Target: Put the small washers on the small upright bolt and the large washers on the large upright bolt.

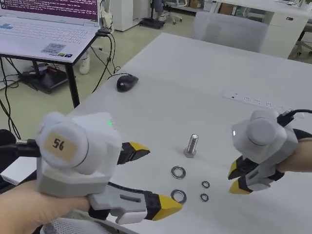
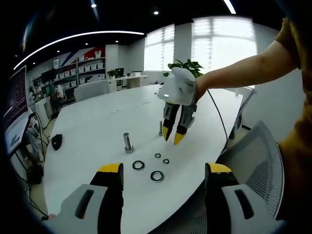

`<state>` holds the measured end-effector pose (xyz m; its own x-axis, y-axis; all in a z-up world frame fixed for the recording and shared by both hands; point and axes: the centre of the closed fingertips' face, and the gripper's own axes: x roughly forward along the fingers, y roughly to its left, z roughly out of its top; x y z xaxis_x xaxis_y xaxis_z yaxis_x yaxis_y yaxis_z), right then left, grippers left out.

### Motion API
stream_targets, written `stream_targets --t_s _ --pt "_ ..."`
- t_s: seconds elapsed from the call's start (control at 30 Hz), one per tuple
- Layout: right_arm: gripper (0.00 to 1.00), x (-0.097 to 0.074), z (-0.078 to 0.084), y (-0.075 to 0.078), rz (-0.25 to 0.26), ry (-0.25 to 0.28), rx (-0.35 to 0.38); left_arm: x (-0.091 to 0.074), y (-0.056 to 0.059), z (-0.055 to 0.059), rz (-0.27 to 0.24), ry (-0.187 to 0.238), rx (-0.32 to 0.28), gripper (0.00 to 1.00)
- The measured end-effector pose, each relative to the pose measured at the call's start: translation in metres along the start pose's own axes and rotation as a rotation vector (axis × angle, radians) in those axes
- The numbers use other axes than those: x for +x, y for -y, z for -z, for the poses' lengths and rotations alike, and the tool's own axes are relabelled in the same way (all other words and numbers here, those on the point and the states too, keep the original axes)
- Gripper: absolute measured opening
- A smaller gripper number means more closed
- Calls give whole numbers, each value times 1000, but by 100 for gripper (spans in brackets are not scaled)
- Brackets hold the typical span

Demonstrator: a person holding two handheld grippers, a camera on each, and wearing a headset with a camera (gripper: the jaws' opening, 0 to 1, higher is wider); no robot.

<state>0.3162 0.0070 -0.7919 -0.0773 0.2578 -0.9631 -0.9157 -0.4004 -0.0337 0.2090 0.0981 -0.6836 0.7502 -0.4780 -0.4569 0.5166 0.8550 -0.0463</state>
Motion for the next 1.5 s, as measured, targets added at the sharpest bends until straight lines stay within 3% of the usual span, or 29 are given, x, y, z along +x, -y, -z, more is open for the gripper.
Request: stream_targets --t_s 0.3,0.67,1.13,1.5 --pt "19 20 -18 -10 -37 14 -30 -2 -2 2 -10 4 -14 67" --pt "20 38 -23 -17 -56 -5 -64 -2 -1 2 -19 5 -22 67" --pt "19 39 -22 -13 -44 -10 -57 -1 0 0 -24 17 -31 67" --pt "14 40 -23 -13 -32 -36 -104 -2 0 1 -25 17 -32 67"
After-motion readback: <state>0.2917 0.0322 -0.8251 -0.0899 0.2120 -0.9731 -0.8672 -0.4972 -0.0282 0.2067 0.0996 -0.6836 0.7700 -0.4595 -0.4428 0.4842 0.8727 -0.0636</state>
